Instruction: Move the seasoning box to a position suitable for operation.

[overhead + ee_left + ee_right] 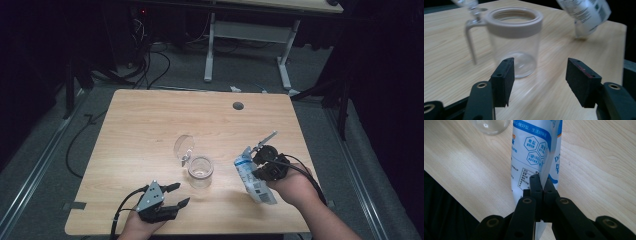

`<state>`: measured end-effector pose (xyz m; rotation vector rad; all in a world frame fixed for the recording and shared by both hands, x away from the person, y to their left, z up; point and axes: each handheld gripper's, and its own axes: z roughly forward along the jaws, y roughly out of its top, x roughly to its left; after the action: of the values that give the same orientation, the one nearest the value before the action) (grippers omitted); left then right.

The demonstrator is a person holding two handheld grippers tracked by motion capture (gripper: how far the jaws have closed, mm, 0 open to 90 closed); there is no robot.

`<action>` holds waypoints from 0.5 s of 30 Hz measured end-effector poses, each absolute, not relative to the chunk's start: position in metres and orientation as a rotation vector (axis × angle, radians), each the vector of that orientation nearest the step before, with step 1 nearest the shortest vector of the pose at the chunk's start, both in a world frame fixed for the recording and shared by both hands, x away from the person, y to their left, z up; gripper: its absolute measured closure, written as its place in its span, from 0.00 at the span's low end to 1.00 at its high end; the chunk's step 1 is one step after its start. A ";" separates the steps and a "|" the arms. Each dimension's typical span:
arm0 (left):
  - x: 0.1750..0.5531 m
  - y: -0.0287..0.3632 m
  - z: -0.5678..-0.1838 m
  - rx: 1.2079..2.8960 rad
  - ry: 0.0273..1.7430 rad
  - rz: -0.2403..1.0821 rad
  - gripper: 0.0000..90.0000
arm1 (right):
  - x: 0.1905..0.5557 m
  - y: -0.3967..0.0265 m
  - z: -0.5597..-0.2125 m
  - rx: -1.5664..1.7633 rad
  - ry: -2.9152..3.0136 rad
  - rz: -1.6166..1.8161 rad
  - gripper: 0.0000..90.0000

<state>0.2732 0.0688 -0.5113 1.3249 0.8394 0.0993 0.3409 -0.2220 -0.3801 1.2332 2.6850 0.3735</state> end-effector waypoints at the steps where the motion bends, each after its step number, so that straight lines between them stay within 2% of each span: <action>1: 0.273 0.063 -0.511 1.335 0.832 0.093 0.45 | 0.342 -0.221 -0.380 1.214 2.695 0.374 1.00; 8: 0.268 0.018 -0.510 1.354 0.766 0.039 0.45 | 0.342 -0.213 -0.378 1.198 2.714 0.382 1.00; 15: 0.270 -0.002 -0.507 1.362 0.733 0.022 0.42 | 0.340 -0.206 -0.373 1.198 2.728 0.389 1.00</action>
<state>0.2698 -0.0020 -0.5072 1.3618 0.7333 0.0215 0.3396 -0.2057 -0.3731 1.1978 2.7278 0.3891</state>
